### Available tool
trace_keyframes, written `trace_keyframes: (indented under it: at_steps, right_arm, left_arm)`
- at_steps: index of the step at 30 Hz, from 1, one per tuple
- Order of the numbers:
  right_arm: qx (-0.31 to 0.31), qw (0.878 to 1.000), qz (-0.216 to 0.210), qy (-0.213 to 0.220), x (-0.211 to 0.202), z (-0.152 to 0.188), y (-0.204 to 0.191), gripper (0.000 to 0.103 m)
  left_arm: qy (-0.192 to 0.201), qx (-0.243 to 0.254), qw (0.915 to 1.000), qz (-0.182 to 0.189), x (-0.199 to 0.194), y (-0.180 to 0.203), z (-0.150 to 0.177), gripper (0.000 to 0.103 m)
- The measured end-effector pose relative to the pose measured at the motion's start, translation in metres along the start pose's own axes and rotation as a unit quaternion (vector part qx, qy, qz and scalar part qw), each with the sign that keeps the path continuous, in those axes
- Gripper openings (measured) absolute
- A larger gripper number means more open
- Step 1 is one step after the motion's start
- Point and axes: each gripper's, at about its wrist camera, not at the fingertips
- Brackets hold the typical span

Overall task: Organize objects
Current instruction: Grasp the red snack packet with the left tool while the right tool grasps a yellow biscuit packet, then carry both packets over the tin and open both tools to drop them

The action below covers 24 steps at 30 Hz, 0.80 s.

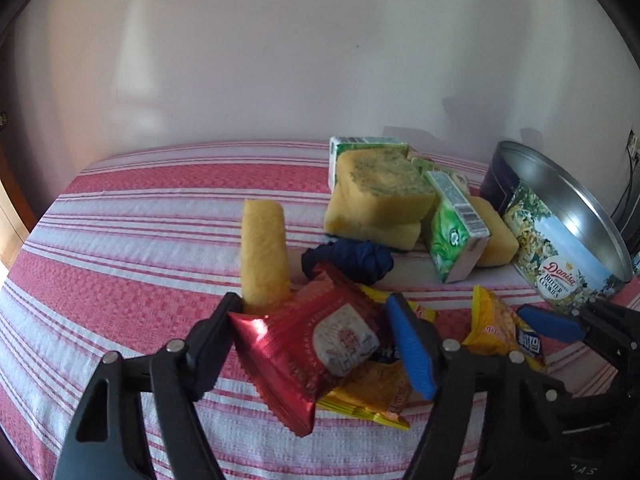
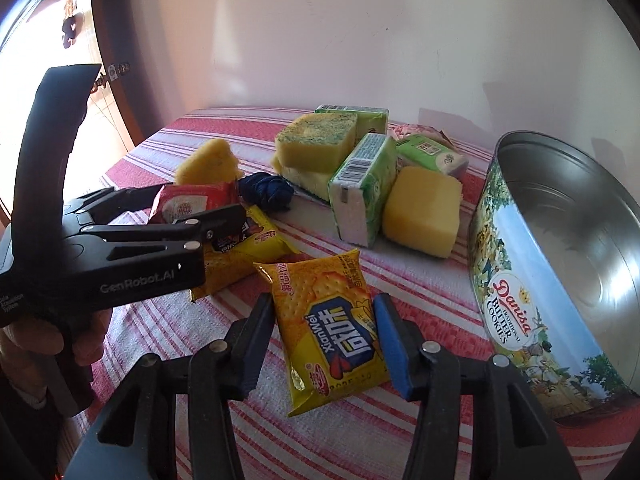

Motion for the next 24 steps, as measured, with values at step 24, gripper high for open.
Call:
trace_keyframes:
  at_steps: [24]
  right_arm:
    - [0.065, 0.987, 0.011, 0.147, -0.077, -0.017, 0.043, 0.054]
  left_arm:
    - [0.145, -0.054, 0.9879, 0.006, -0.058, 0.001, -0.005, 0.053]
Point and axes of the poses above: each gripper's, at about its wrist camera, not at the fingertips, and x roughly the way its jaws point, y to its right, z to its underside, and after that the axes turned 8 degrees about x, right-handed
